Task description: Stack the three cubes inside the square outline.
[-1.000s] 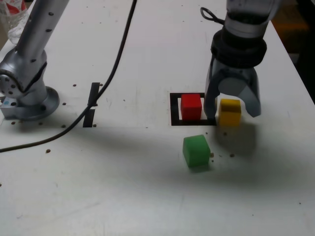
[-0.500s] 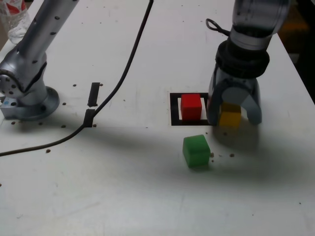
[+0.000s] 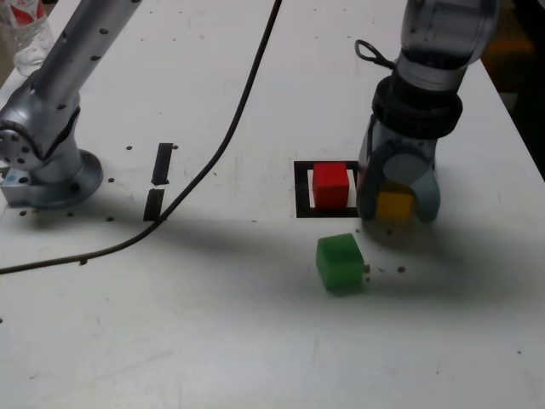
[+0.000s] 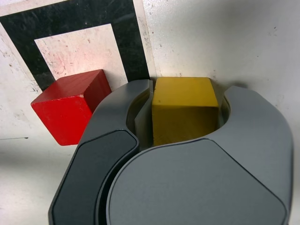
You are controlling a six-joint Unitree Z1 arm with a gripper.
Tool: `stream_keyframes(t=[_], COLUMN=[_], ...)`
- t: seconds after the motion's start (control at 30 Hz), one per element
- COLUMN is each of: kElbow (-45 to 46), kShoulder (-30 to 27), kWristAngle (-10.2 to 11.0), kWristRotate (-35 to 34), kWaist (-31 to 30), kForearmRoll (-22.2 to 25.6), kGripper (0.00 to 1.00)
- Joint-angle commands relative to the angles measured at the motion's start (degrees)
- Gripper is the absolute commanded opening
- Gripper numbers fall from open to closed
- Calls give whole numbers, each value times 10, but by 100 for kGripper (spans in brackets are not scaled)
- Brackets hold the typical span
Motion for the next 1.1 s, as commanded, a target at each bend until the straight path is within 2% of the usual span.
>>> stream_keyframes(t=[0.0,0.13,0.27,0.53,0.63,0.83,0.93,1.07], kElbow=[2,-3,-12,-14,6,64,129,165], kShoulder=[0,-10,-31,-104,-133,-173,-191,-192], kWristAngle=[-1,4,19,54,59,57,44,30], kWristRotate=[1,1,1,-1,-5,-19,-27,-27], kWaist=[1,-3,-12,-26,-26,-26,-26,-26], kForearmRoll=[-2,1,13,62,72,65,29,-7], kGripper=[20,20,20,20,21,21,21,21])
